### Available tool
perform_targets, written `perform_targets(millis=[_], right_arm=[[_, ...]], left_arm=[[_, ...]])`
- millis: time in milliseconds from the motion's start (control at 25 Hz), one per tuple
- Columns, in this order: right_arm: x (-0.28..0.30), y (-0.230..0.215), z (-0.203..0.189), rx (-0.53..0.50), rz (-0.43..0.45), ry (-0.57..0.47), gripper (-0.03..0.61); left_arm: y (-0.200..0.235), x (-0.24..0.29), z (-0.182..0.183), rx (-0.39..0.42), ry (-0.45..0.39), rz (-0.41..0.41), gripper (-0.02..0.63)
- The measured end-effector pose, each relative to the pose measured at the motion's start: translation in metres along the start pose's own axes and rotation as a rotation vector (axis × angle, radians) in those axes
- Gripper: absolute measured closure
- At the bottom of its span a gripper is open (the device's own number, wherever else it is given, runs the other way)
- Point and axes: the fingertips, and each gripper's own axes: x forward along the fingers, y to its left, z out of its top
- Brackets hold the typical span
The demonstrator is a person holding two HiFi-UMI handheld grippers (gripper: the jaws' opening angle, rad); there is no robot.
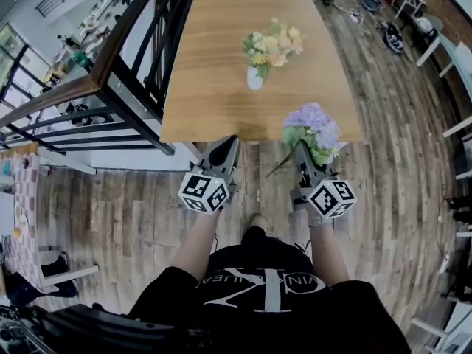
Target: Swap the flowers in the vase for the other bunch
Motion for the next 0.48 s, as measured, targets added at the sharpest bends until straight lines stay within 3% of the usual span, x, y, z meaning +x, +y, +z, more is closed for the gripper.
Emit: perform_targets(millis=[480], right_arm=[[0.023,-0.022,0.013,0.031,0.052,-0.013,0.518]], left_arm=[[0.012,0.045,-0.002,0.034,-0.017,0.018,0.603]])
